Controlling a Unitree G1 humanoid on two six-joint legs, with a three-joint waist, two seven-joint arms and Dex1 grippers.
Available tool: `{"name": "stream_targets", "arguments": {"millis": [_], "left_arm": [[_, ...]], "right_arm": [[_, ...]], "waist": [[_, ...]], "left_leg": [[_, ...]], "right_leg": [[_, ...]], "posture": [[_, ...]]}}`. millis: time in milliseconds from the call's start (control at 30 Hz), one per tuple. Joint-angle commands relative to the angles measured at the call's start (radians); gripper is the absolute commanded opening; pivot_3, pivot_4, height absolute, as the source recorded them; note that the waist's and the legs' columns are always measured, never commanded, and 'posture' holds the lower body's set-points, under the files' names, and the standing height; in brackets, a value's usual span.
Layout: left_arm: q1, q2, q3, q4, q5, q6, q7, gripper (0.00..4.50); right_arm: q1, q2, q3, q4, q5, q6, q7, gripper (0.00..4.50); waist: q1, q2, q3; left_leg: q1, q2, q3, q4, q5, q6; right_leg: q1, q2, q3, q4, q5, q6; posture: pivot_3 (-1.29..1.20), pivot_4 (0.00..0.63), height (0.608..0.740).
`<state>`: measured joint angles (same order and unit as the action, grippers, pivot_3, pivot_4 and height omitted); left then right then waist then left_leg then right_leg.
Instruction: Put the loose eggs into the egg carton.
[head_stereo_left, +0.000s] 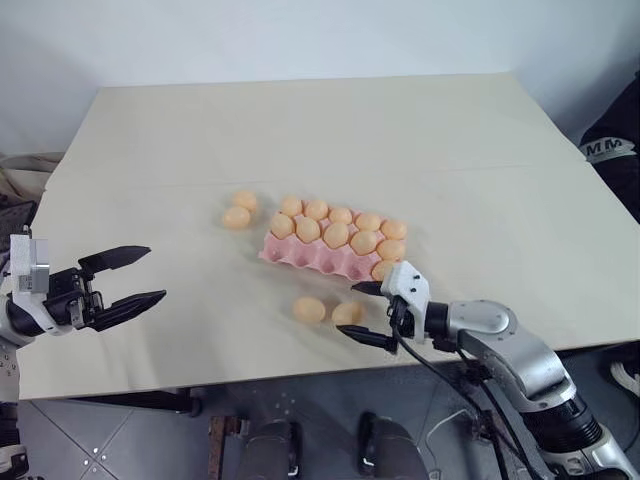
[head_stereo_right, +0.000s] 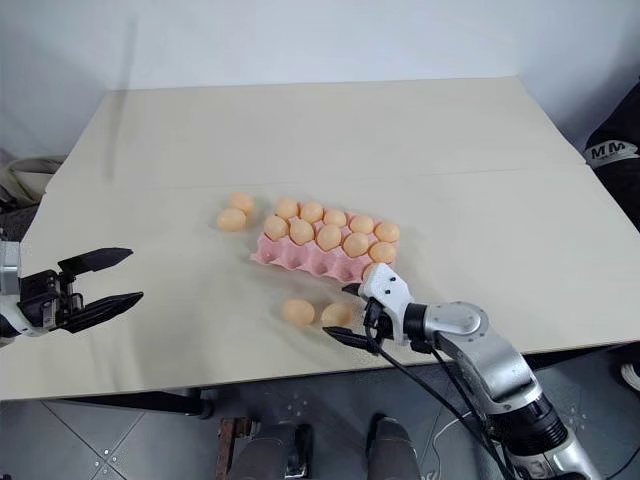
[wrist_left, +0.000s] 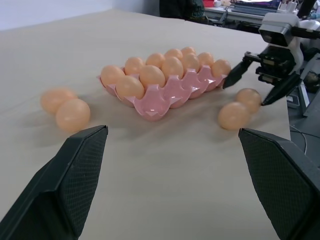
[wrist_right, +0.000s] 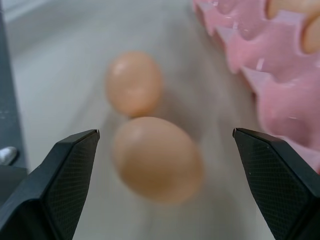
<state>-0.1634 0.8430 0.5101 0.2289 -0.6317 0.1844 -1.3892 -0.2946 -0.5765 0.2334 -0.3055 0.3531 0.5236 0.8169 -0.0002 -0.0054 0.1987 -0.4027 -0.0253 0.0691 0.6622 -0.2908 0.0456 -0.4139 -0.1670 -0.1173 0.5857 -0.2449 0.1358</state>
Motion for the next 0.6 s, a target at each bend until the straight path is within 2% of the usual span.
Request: {"name": "stream_targets", "arguments": {"millis": [33, 433, 533, 600], "left_arm": [[0.012, 0.002, 0.033, -0.04, -0.03, -0.008, 0.008, 4.46], [0.013, -0.01, 0.028, -0.044, -0.032, -0.022, 0.032, 4.46], [0.012, -0.011, 0.028, -0.044, -0.031, -0.026, 0.036, 4.5], [0.013, -0.011, 0.03, -0.043, -0.031, -0.029, 0.04, 4.5]], "right_arm": [[-0.011, 0.001, 0.0, -0.005, -0.005, -0.01, 0.02, 4.5], [-0.039, 0.015, 0.034, 0.024, -0.027, 0.004, 0.052, 4.5], [-0.042, 0.018, 0.041, 0.032, -0.028, -0.003, 0.059, 3.86], [-0.041, 0.017, 0.04, 0.03, -0.026, 0.001, 0.06, 3.16]], "waist": [[-0.002, 0.0, 0.0], [-0.003, 0.0, 0.0], [-0.003, 0.0, 0.0], [-0.003, 0.0, 0.0]], "left_leg": [[0.0, 0.0, 0.0, 0.0, 0.0, 0.0], [0.0, 0.002, 0.001, 0.0, -0.001, -0.001], [0.0, 0.002, 0.001, 0.0, -0.001, -0.001], [0.0, 0.002, 0.001, 0.0, -0.001, -0.001]], "right_leg": [[0.0, 0.0, 0.0, 0.0, 0.0, 0.0], [0.0, 0.001, 0.0, 0.0, 0.0, -0.001], [0.0, 0.001, 0.0, 0.0, 0.0, -0.001], [-0.001, 0.001, 0.0, 0.0, 0.0, -0.001]], "posture": [[0.0, 0.15, 0.74], [0.0, 0.15, 0.74], [0.0, 0.15, 0.74], [0.0, 0.15, 0.74]]}}
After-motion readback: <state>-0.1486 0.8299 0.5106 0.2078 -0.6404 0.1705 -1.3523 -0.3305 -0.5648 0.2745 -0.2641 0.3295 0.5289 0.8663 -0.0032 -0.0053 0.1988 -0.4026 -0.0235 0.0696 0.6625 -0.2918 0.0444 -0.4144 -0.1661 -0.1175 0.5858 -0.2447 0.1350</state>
